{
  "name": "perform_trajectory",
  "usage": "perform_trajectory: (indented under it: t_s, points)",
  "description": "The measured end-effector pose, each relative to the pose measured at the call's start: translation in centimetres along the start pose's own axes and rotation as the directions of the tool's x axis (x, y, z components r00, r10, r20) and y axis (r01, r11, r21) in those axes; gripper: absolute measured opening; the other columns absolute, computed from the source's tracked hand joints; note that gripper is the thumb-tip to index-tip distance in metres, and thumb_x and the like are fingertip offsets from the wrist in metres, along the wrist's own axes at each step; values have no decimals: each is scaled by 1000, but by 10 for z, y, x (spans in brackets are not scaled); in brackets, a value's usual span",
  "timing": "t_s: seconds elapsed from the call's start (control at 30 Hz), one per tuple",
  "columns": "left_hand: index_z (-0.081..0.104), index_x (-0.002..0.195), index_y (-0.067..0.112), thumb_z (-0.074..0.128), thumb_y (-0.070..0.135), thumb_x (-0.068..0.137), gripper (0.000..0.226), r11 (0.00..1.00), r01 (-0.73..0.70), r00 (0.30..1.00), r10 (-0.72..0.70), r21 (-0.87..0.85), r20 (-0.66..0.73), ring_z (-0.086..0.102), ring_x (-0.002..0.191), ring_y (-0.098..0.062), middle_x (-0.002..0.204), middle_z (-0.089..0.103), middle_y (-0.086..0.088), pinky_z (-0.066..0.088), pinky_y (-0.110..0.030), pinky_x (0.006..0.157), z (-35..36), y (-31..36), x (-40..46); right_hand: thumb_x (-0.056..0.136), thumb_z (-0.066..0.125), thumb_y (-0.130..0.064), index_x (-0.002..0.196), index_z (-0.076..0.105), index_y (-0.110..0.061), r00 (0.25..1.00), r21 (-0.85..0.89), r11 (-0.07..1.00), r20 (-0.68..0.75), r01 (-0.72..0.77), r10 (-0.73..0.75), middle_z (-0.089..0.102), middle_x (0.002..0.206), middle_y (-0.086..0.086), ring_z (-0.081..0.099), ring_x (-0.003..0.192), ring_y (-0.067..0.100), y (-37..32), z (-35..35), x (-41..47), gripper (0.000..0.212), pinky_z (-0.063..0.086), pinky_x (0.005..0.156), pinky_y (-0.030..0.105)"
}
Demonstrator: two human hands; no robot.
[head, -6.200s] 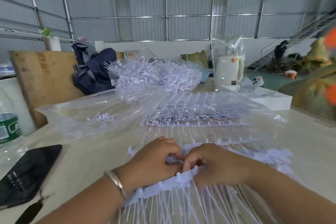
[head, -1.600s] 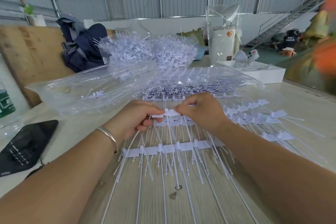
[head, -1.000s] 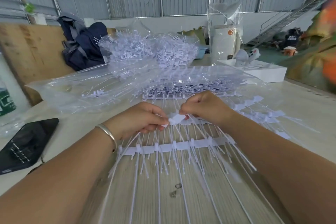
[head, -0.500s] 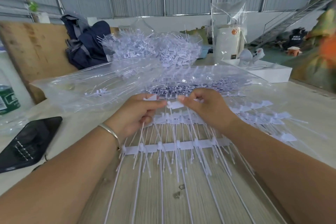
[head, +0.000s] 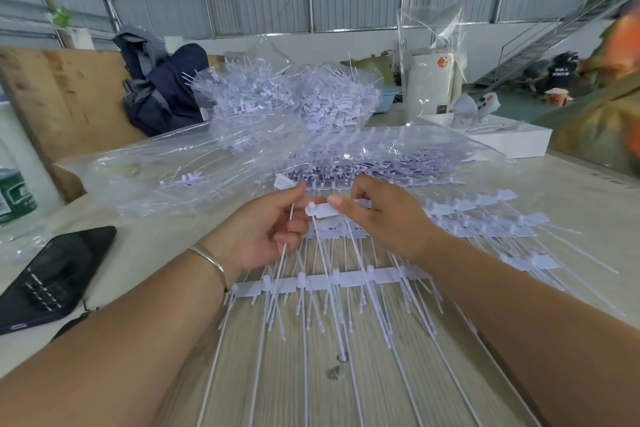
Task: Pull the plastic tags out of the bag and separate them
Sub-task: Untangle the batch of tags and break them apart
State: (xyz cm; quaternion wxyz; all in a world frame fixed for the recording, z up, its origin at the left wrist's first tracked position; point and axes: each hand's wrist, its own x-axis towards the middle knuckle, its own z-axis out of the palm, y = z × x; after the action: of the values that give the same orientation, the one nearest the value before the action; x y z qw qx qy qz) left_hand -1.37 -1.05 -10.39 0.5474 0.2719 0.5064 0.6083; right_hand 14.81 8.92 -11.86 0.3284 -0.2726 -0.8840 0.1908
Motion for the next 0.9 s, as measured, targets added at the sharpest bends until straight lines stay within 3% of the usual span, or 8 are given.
perform_trajectory:
  t_s: [0.07,0.2,0.3,0.37,0.5,0.6,0.73,0.9]
  points:
    - [77,68,11,68,39,80,32,997,-22,1000,21,70,12,29,38,-3,56,42,5,19,-12,28,0,-1,0,85,48,-65,75,44,-21,1000,1,1000,2,-4,4,54,68,-2,50,65,16,1,2,0,45,45,66,36]
    - [72,78,13,76,25,66,17,970,-87,994,68,225,90,25,39,-1,52,35,9,18,-12,31,0,-2,-3,85,51,-60,79,51,-18,1000,35,999,10,16,-16,60,76,4,53,68,18,1,2,-2,42,45,66,36]
    - [65,94,6,75,21,67,32,949,-101,993,76,300,92,25,38,-1,46,40,11,17,-12,32,-1,0,-5,88,53,-56,76,54,-18,999,55,997,-15,48,-47,55,65,1,47,59,14,-2,0,-2,40,40,59,33]
    - [61,87,8,73,17,74,20,938,-108,993,87,328,78,26,36,-1,43,44,9,16,-12,32,-1,1,-6,89,51,-55,74,54,-17,999,72,996,-26,49,-47,47,57,-4,43,55,12,-4,-2,-2,41,37,57,31]
    - [59,78,8,67,11,85,11,947,-123,992,114,296,50,28,34,0,42,51,7,19,-11,31,1,0,-6,98,39,-47,69,48,-14,998,72,997,-53,20,-16,45,59,2,46,60,19,-7,-6,-3,45,41,63,35]
    - [58,79,6,68,12,78,12,959,-148,988,131,242,88,29,35,0,53,51,6,19,-11,31,-1,0,-6,102,32,-37,72,46,-11,999,74,997,-32,-20,23,53,68,14,52,68,30,-8,-8,-5,43,43,71,39]
    - [60,74,8,65,13,75,7,968,-172,972,137,182,191,27,37,1,63,48,3,16,-11,34,-1,-2,-9,103,35,-30,82,50,1,999,227,972,23,-51,47,52,77,17,51,77,36,-14,-8,-7,39,43,81,46]
    - [69,65,16,61,17,79,16,990,-127,944,102,61,315,30,37,1,67,53,7,13,-12,37,9,-6,-11,102,37,-18,66,39,-33,991,210,969,-65,131,-119,44,61,-12,42,59,7,-33,-4,-9,39,34,64,31]
